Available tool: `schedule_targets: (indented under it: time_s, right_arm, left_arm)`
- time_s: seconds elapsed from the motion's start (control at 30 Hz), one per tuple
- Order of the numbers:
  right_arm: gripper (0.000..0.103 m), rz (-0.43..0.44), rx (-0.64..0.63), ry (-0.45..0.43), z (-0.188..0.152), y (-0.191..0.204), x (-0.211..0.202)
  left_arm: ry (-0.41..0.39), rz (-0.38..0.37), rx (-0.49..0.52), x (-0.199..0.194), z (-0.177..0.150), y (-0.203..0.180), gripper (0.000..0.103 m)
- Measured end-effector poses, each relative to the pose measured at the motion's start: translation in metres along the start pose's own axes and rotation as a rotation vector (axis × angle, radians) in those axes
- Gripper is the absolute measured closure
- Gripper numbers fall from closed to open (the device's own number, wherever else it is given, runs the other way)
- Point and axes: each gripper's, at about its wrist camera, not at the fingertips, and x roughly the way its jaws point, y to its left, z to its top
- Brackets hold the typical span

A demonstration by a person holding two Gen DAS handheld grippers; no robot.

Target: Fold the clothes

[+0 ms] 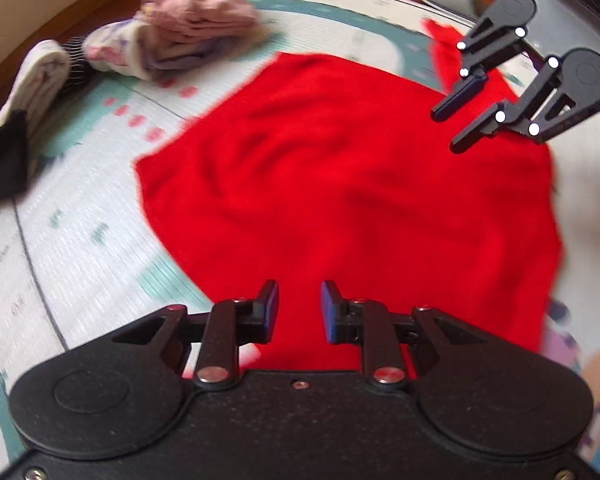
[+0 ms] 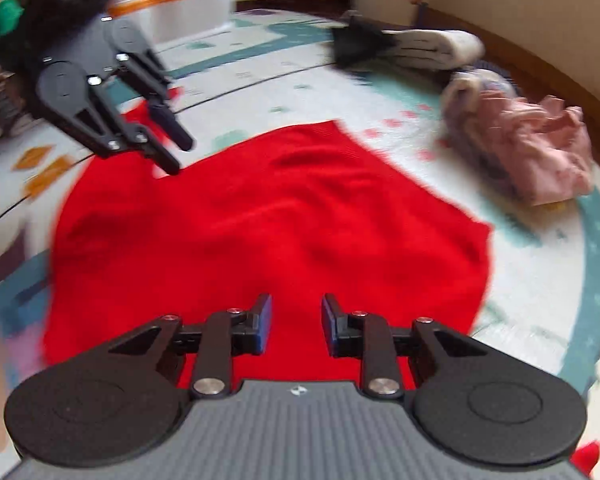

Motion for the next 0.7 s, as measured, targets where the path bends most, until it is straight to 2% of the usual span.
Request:
schedule_targets:
  time_s: [0.13,0.23,0.27,0.37,0.47,0.5,0.57,0.63,0.7]
  right_arm:
    - [0.075,0.034,-0.005,0.023,-0.041,0.050,-0.018]
    - [0.076,0.037,0.006,0.071,-0.063,0.070,-0.013]
    - [0.075,0.030,0.008,0.082,-0.067,0.073,-0.012]
    - [0.075,0.000,0.000,0.091,-0.058,0.078,-0.017]
    - [0.075,-0.023,-0.045,0.017,-0.053,0.085,-0.028]
    - [0.075,-0.024,-0.058,0.019,-0.053,0.087,-0.025]
    - [0.075,-0.022,-0.083,0.030,-0.054,0.092,-0.020]
    - [0.073,-0.002,-0.103,0.080,-0.059,0.096,-0.014]
    - [0.074,0.008,-0.137,0.104,-0.061,0.102,-0.018]
  left_arm:
    - [0.011,-0.024,0.048,-0.017,-0.036,-0.048,0.083]
    - [0.103,0.012,0.057,-0.001,-0.061,-0.067,0.084]
    - [0.084,0.016,0.043,-0.002,-0.063,-0.068,0.084]
    - [0.045,0.019,0.049,-0.013,-0.055,-0.070,0.084]
    - [-0.023,0.002,0.062,-0.021,-0.046,-0.077,0.084]
    - [-0.034,-0.009,0.061,-0.019,-0.045,-0.082,0.084]
    - [-0.001,-0.058,0.058,-0.006,-0.041,-0.091,0.084]
    - [0.087,-0.063,0.101,0.010,-0.043,-0.100,0.083]
    - [0.078,-0.060,0.139,0.007,-0.037,-0.102,0.084]
